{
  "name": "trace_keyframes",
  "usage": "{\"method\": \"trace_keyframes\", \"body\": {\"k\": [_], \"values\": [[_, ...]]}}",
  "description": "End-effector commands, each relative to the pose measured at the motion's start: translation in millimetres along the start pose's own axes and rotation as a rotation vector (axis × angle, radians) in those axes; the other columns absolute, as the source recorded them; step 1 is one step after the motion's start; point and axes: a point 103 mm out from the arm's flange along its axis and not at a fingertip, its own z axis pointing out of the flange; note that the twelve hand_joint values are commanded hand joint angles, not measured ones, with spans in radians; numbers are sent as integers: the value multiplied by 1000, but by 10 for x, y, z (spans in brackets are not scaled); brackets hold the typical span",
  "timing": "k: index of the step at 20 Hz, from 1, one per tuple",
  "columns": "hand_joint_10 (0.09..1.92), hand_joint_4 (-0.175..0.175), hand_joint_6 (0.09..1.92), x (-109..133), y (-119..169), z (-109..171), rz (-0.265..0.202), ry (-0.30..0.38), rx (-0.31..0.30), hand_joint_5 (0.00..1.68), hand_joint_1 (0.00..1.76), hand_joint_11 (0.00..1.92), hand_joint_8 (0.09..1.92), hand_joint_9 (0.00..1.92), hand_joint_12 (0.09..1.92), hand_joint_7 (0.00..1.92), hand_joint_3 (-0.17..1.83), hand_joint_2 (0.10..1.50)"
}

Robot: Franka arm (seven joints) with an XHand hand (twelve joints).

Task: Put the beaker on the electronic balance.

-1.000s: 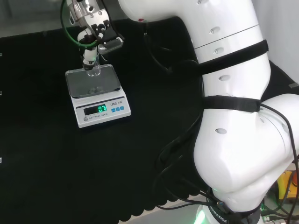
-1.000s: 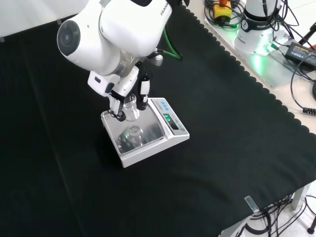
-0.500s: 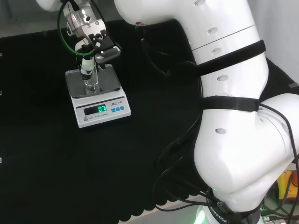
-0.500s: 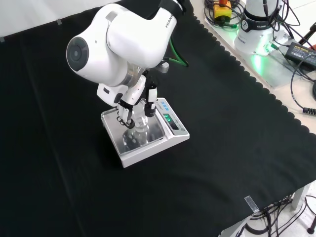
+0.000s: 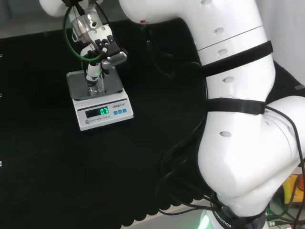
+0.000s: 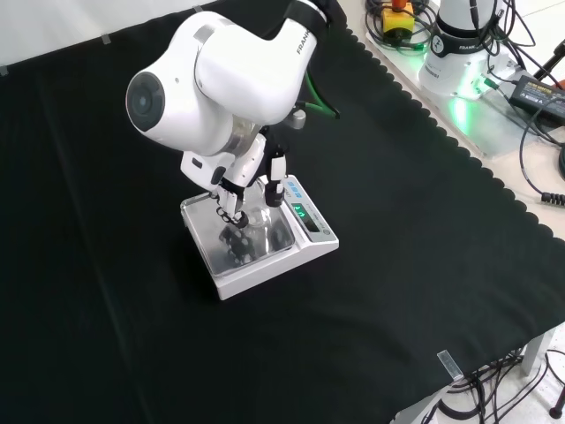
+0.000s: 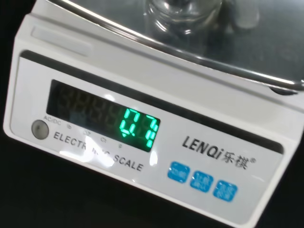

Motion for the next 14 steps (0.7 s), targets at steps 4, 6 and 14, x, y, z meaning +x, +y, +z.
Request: {"method": "trace_keyframes", "body": {"k": [4, 6, 14], "values": [[802, -164, 114, 96, 37, -64, -28, -6, -74, 283, 883, 359, 748, 278, 1344, 197, -175, 1149], [846, -165, 87, 85, -14, -92, -26, -26, -91, 244, 854, 274, 761, 171, 1388, 95, -175, 1090], [685, -170, 87, 71, -248, -248, -5, -75, -125, 38, 730, 34, 211, 1, 1498, 0, -164, 877]]}}
